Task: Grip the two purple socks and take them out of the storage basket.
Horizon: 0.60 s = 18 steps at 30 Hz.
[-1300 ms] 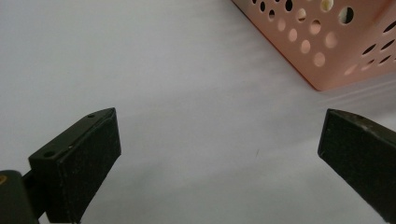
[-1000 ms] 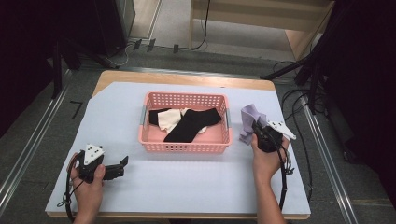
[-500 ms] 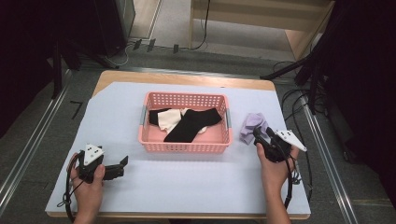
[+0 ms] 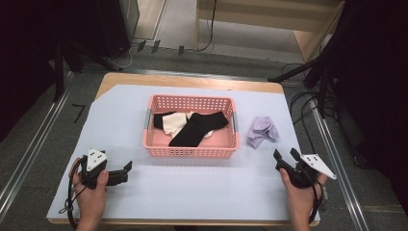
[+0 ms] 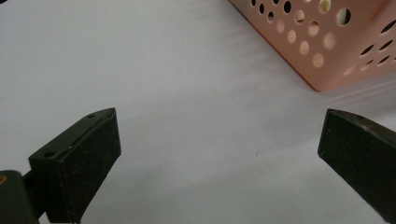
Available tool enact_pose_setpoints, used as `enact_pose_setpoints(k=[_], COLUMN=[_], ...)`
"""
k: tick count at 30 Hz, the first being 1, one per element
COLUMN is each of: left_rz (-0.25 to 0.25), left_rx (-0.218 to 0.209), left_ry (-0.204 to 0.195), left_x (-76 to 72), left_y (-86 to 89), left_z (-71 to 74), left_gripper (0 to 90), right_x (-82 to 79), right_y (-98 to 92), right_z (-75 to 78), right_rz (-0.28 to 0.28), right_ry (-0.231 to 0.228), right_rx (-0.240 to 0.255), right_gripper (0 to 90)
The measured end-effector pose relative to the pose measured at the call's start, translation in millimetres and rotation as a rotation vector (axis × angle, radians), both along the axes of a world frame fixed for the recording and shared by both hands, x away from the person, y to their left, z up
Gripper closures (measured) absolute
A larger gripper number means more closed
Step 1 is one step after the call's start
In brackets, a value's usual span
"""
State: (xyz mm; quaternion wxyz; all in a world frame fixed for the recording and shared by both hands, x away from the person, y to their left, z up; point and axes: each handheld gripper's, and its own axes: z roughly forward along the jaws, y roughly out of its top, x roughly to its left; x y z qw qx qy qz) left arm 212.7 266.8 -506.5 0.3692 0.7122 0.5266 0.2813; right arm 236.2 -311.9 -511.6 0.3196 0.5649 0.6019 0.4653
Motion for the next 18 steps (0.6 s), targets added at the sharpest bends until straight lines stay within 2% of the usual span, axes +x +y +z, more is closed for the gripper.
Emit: enact_pose_setpoints(k=[1,5,11,14,15,17,18], left_rz=[0.0,0.002,0.0,0.002,0.002,0.003,0.002], left_rx=[0.001,0.003,-0.001,-0.005,-0.006,-0.007,-0.006], left_ry=[0.0,-0.002,-0.002,0.004,0.005,0.004,0.004], left_x=[0.0,-0.3,-0.1,0.3,0.3,0.3,0.3], left_y=[0.0,-0.2,0.0,0.1,0.2,0.2,0.2], left_z=[0.0,0.1,0.0,-0.2,0.0,-0.1,-0.1], left_gripper=[0.1,0.1,0.1,0.1,0.1,0.1,0.1], right_x=[-3.9,-16.4,-32.3,-41.7,-43.3,-44.9,-44.9], right_y=[-2.6,-15.4,-29.4,-34.4,-36.3,-35.8,-34.6], right_z=[-1.0,-3.7,-8.3,-15.1,-15.7,-15.2,-15.7], right_rz=[-0.005,-0.018,-0.024,-0.04,-0.027,-0.038,-0.028], right_ry=[0.01,0.006,0.007,-0.003,-0.017,-0.027,-0.032], right_rx=[0.014,0.021,-0.005,-0.017,-0.003,0.003,-0.015], right_gripper=[32.9,32.7,32.7,31.7,30.1,30.3,30.2])
